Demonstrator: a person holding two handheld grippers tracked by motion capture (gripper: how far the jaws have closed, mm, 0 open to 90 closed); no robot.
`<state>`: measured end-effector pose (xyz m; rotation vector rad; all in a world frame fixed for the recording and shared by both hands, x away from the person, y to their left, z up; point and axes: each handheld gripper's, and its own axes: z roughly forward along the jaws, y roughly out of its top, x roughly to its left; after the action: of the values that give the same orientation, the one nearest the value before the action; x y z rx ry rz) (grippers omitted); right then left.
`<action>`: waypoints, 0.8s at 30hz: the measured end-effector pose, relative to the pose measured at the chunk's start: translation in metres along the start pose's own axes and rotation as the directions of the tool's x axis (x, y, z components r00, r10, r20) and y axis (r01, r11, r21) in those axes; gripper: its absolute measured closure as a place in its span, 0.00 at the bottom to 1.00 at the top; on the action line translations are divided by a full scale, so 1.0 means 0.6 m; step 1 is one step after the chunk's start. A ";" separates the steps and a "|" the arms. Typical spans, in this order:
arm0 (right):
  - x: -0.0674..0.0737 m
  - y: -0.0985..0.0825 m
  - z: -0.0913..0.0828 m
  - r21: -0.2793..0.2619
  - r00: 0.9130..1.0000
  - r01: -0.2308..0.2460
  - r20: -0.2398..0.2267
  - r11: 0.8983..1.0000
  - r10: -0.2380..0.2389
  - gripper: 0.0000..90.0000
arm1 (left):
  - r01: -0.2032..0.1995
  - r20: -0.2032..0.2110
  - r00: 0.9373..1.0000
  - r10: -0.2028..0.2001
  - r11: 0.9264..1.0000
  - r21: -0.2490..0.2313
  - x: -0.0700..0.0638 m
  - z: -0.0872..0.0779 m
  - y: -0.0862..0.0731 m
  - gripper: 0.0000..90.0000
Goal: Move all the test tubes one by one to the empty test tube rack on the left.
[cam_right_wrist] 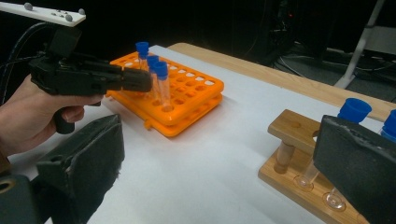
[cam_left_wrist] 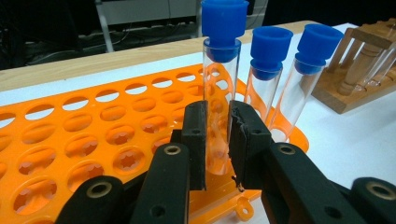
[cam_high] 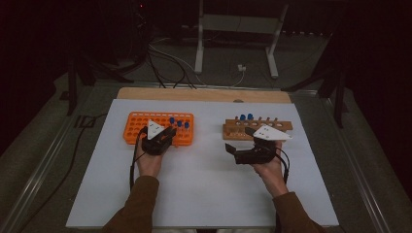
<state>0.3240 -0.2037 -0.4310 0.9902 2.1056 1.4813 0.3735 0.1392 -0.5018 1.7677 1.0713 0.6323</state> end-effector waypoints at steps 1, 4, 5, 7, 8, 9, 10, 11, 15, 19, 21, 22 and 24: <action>0.000 0.000 0.000 0.001 1.000 0.001 0.001 1.000 -0.001 0.02 | -0.007 0.000 1.000 0.007 1.000 0.001 0.000 0.000 0.000 0.87; -0.001 -0.001 0.000 0.001 1.000 0.000 0.001 1.000 0.000 0.02 | -0.020 0.002 1.000 0.020 1.000 0.008 -0.002 0.000 -0.001 0.87; -0.001 -0.001 0.001 0.001 1.000 0.000 0.001 1.000 0.000 0.02 | -0.021 0.002 1.000 0.021 1.000 0.011 -0.002 0.000 -0.001 0.87; -0.001 -0.002 0.001 0.001 1.000 -0.002 0.000 1.000 0.002 0.02 | -0.033 0.001 0.999 0.033 0.999 0.018 -0.003 0.001 -0.001 0.87; -0.001 -0.002 0.002 0.002 1.000 -0.001 0.000 1.000 0.001 0.02 | -0.039 -0.001 0.999 0.039 0.999 0.022 -0.004 0.002 -0.001 0.87; 0.000 -0.003 0.002 0.003 1.000 0.000 -0.001 1.000 0.000 0.02 | -0.045 -0.004 0.999 0.046 0.999 0.028 -0.005 0.003 -0.001 0.87; 0.000 -0.003 0.003 0.003 1.000 -0.001 -0.001 1.000 0.001 0.02 | -0.049 -0.004 0.999 0.049 0.998 0.034 -0.005 0.004 -0.002 0.87; 0.000 -0.004 0.003 0.003 1.000 -0.002 -0.002 1.000 0.002 0.02 | -0.054 -0.006 0.999 0.054 0.998 0.044 -0.006 0.005 -0.003 0.87; 0.001 -0.005 0.004 0.006 1.000 -0.001 -0.003 1.000 0.001 0.02 | -0.057 -0.005 0.998 0.057 0.997 0.055 -0.006 0.008 -0.006 0.87; -0.002 -0.007 0.004 0.007 1.000 -0.005 0.000 1.000 0.005 0.02 | -0.057 -0.002 0.998 0.057 0.997 0.058 -0.005 0.007 -0.006 0.87; -0.003 -0.009 0.004 0.007 1.000 -0.008 0.002 1.000 0.008 0.02 | -0.053 -0.001 0.999 0.054 0.997 0.058 -0.004 0.007 -0.006 0.87; -0.003 -0.009 0.004 0.008 1.000 -0.009 0.004 1.000 0.009 0.02 | -0.053 0.000 0.999 0.053 0.997 0.059 -0.004 0.006 -0.006 0.87; -0.004 -0.010 0.004 0.009 1.000 -0.010 0.005 1.000 0.010 0.02 | -0.048 0.003 0.999 0.048 0.997 0.062 -0.003 0.006 -0.006 0.87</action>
<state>0.3252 -0.2052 -0.4375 1.0083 2.1088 1.4732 0.3742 0.1367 -0.5062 1.8524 1.0603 0.6323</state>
